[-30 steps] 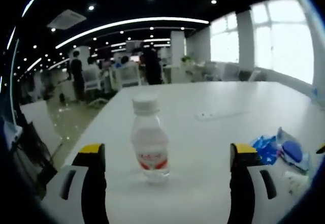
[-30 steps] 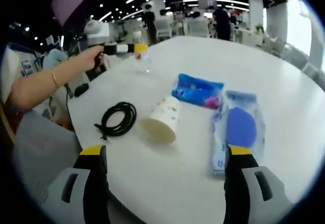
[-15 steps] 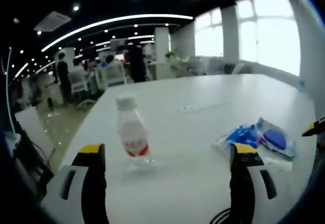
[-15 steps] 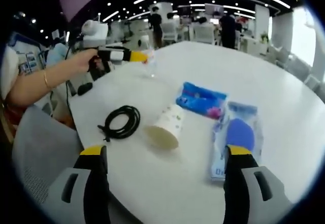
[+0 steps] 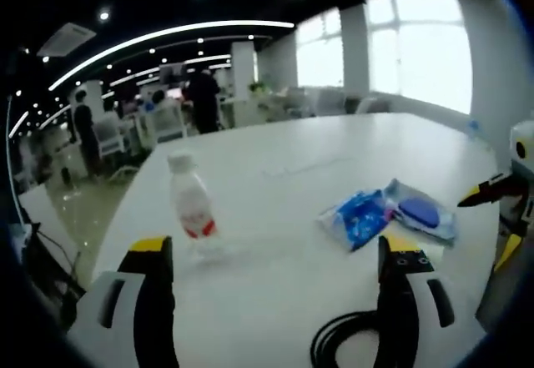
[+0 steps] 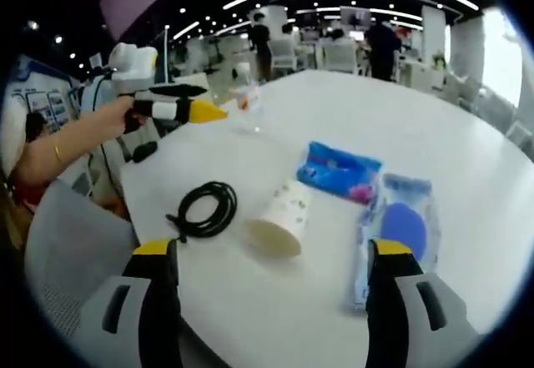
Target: Arrange the tabletop items into an orderly group along one side of the table until the central work area is clear of visible clutter.
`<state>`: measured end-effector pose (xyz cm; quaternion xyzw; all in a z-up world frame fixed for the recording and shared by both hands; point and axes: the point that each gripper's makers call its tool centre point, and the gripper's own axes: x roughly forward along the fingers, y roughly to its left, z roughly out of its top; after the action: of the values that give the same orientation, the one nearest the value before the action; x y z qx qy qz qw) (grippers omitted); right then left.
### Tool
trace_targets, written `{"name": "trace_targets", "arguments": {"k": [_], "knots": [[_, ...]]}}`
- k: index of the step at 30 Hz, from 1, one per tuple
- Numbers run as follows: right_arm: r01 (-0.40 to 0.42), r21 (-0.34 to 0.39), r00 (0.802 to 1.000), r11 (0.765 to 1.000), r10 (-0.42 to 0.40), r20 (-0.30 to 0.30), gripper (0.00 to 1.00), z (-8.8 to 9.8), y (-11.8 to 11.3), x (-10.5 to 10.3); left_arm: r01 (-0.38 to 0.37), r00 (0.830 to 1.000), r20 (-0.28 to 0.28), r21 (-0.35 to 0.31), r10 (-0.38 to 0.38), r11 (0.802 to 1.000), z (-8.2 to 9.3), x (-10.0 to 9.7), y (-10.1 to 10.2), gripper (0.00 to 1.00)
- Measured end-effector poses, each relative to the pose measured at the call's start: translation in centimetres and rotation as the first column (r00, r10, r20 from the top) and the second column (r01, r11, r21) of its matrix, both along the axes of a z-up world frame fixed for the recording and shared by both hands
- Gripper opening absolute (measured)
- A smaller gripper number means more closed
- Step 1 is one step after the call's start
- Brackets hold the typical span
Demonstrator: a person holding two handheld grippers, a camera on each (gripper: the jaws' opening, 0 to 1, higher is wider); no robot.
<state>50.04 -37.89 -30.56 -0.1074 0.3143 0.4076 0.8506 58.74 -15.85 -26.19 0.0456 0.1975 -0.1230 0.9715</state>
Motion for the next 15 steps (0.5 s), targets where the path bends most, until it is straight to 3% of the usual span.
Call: {"name": "trace_targets", "arguments": {"k": [15], "knots": [[-0.066, -0.037, 0.998, 0.997, 0.065, -0.018, 0.86, -2.0, 1.9, 1.1, 0.120, 0.993, 0.007, -0.023, -0.120, 0.993, 1.7, -3.2, -3.4, 0.99]]}}
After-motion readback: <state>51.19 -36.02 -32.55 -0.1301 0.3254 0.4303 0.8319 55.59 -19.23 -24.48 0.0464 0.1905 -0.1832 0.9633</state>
